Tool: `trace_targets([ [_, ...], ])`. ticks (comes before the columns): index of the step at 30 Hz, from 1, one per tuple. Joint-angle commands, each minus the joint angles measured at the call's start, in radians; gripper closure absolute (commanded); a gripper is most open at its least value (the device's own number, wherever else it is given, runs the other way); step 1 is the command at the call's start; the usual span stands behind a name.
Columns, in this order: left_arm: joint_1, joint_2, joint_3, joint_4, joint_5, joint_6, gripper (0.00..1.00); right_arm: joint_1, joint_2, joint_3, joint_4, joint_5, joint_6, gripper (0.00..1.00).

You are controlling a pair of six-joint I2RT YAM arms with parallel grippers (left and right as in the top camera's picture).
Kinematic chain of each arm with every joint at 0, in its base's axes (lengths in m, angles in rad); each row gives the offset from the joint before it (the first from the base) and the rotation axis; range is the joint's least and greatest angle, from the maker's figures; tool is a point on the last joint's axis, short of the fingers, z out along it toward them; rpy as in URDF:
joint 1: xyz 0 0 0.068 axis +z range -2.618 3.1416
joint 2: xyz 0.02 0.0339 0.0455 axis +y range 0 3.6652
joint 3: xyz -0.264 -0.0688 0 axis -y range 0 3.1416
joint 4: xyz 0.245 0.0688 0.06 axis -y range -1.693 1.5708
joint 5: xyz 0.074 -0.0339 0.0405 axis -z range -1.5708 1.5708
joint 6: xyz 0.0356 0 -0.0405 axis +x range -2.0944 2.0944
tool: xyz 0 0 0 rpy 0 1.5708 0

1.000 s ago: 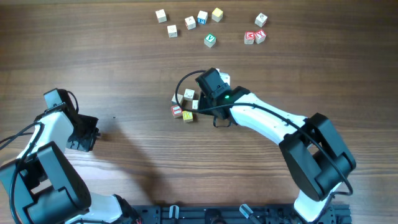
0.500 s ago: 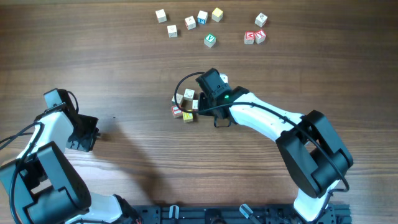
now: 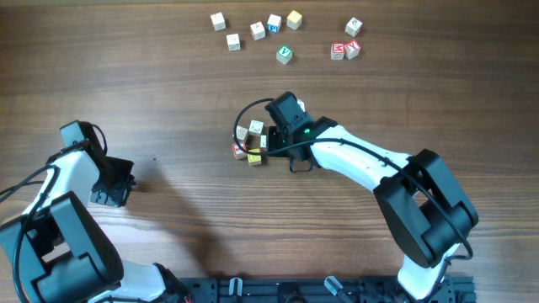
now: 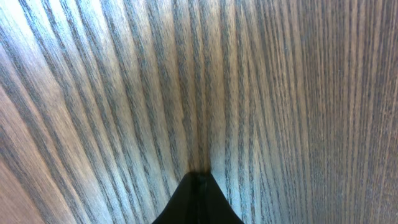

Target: Form a circle

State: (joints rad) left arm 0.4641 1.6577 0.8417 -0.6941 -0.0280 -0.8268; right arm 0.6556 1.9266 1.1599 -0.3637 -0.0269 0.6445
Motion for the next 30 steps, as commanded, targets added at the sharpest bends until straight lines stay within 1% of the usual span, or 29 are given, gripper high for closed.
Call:
trace_targets([
  [1,0.009,0.037,-0.039,-0.022,-0.033,0.012,0.96,-0.005,0.017,-0.009,0.009,-0.043,-0.043,0.96],
  [30,0.009,0.037,-0.039,-0.030,-0.025,0.012,0.96,-0.005,0.016,-0.009,-0.019,-0.084,-0.039,0.96],
])
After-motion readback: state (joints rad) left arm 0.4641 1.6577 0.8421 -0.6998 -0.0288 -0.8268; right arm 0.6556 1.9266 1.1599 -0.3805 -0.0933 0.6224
